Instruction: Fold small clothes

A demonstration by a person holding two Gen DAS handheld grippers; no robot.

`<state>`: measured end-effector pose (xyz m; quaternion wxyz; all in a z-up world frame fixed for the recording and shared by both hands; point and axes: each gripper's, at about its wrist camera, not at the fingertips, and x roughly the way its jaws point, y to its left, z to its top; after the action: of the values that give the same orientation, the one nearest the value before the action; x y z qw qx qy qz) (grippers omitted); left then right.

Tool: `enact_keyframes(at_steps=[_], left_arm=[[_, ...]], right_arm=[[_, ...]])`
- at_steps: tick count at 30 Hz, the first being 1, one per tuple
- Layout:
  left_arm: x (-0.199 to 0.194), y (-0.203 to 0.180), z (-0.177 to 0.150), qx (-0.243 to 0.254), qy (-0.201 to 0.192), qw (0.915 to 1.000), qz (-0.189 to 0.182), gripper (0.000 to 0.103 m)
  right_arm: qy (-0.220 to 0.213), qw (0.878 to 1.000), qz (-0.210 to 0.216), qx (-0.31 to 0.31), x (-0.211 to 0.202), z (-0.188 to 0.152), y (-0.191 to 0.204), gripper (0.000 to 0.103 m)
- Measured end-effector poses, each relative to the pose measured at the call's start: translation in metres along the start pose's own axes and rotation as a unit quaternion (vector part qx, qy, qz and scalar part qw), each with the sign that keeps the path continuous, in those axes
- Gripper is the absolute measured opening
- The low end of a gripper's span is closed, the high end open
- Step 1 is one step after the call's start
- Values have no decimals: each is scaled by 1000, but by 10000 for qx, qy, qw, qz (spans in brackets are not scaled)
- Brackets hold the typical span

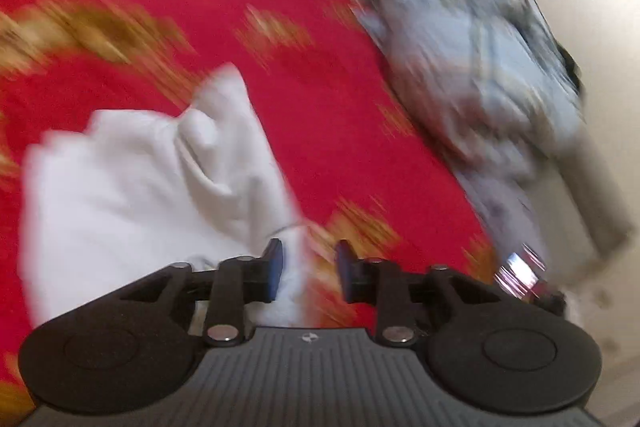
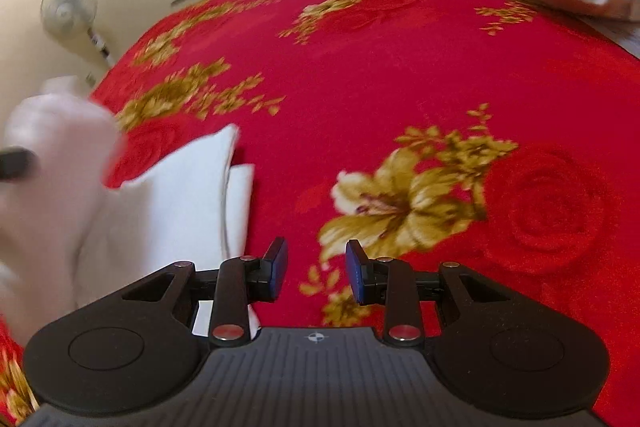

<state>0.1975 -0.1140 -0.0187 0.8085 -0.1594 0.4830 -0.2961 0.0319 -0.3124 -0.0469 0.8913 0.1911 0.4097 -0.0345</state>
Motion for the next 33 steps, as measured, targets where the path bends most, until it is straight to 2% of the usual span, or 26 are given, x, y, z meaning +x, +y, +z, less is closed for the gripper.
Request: enact_keyframes(at_steps=[3,4,7,9,10,12,13,14,16,18,20,22,24,26,28,30,31,32,33], left_arm=[[-15,1,-6,297,-474,9982,226,33],[-22,9,-10,397,-514,9976,255,33],[-45,39,-33,701,-497,9947,568,33],[-53,61,-50,818,-394,9926,801,33],[-54,70,-59,820,-351,9924,848,33],[-54,89,-78,720,-297,9934,836,33],[-49,98,-87,627,-284,9945,795,33],[-43,106,-95,530,-266,9953,763,33],[-27,119,-111,339,-101,9964,774,33],[-18,122,-121,439,109,9954,839,33],[-26,114,-126,693,-78,9955,635,34],[-30,114,-128,682,-198,9963,481,36],[-19,123,-132,638,-1,9959,643,35],[0,135,-139,672,639,9911,957,29],[-7,130,-133,934,774,9885,908,31],[-20,127,-119,1029,929,9871,807,32],[-30,127,-111,1143,861,9870,729,34],[-39,127,-103,1267,803,9860,724,36],[-45,128,-97,1363,747,9850,744,36]], right_arm=[[-85,9996,199,182,-3,6,-6,33],[-86,9994,281,201,-3,8,-5,33],[81,9967,752,282,3,7,1,34],[378,9922,1156,280,12,1,10,37],[528,9896,1312,251,17,-2,16,41],[828,9853,1493,93,26,-12,29,41],[979,9845,1452,-69,31,-18,37,41],[1093,9841,1382,-226,35,-24,45,36],[1109,9840,1346,-359,34,-31,50,10],[848,9850,1498,-135,21,-27,40,8],[574,9846,1639,188,4,-20,22,7],[552,9871,1479,266,2,-22,10,6],[948,9906,983,5,19,-34,8,6],[1502,9858,740,-142,41,-47,8,6],[1414,9871,709,-229,39,-42,11,10],[896,9934,690,-171,25,-23,11,22],[641,9956,676,-107,20,-13,11,40],[360,9967,720,-41,17,-1,12,52],[215,9967,777,-12,17,8,13,54]])
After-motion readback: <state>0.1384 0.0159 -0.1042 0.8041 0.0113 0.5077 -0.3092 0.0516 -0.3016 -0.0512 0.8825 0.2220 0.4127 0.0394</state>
